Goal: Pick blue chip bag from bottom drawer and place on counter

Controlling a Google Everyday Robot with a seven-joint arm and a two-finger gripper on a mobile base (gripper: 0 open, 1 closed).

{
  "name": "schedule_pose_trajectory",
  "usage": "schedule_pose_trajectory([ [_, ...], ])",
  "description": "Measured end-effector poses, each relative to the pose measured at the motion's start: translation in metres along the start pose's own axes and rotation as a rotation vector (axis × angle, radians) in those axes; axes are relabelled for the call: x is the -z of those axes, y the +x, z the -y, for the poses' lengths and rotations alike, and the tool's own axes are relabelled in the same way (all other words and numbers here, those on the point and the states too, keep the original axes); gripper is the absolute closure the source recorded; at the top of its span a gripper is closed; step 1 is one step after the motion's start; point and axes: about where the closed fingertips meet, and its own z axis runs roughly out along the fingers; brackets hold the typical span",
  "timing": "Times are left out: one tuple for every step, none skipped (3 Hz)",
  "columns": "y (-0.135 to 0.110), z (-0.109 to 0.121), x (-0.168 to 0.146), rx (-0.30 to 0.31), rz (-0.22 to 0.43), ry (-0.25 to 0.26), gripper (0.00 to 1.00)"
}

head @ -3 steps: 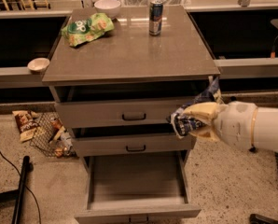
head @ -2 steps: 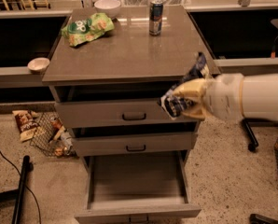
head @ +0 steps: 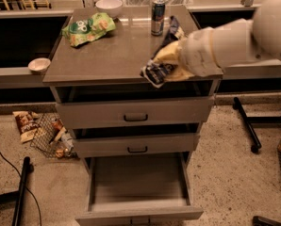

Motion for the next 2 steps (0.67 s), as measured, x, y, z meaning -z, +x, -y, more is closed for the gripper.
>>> schedule_pose_trajectory([
  [-0.0064, 0.0226, -0.0215, 0.034, 0.04, 0.016, 1.0],
  [-0.0064, 0.0223, -0.0216, 0.034, 0.041, 0.016, 1.0],
])
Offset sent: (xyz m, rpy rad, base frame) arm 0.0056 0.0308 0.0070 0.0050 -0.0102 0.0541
